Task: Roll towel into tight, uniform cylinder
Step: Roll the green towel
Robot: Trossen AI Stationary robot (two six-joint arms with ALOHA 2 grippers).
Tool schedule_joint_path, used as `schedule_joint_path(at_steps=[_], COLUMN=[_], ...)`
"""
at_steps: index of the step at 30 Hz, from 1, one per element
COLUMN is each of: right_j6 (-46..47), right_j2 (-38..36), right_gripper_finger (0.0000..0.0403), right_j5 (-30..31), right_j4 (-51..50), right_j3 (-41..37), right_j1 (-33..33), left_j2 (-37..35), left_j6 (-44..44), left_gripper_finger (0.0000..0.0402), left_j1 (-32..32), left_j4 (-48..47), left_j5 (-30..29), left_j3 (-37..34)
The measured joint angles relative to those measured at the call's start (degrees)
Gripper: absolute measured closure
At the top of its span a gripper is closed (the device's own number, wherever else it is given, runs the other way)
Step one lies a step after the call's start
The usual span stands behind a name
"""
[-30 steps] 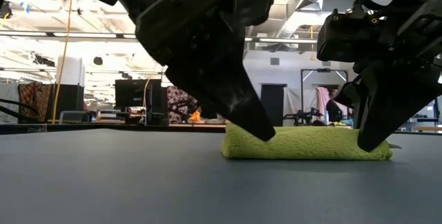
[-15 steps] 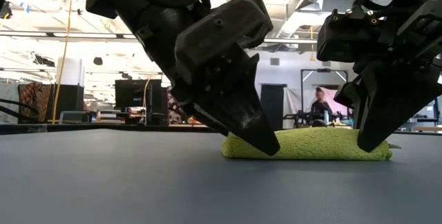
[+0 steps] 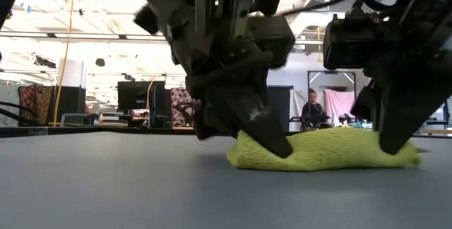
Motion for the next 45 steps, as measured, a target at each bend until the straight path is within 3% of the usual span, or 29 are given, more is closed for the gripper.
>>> schedule_joint_path(at_steps=[5,14,23,28,40,45], right_j6=[5.92,14.89,23.42,23.0,22.98,23.15], right_j2=[-1.5,-2.04,-1.1,-0.13,0.01,-1.36], right_gripper_finger=[0.0331,0.0331,0.0331,0.0327,0.0243,0.0229], right_j5=[-4.51,-8.82,-5.22,-4.84,-6.95,-6.31], right_j4=[-0.51,-2.0,-3.35,-2.41,-2.45,-3.34], right_j3=[-0.08,0.09,0.15,0.08,0.0,-0.09], right_j1=[-1.38,-2.72,-3.32,-3.18,-4.94,-4.96], left_j2=[0.31,0.35,0.28,0.28,0.28,0.28], left_j6=[-2.18,-4.53,-15.86,-17.59,-20.41,-21.86], left_gripper_finger=[0.0398,0.0399,0.0399,0.0399,0.04,0.04], left_j1=[3.79,6.32,8.31,8.5,8.79,9.25], left_j4=[2.26,2.39,-1.59,-1.38,-1.05,-0.66], left_j5=[13.83,22.1,24.41,24.92,24.92,24.94], left_j3=[0.0,0.02,-0.04,-0.08,-0.2,-0.21])
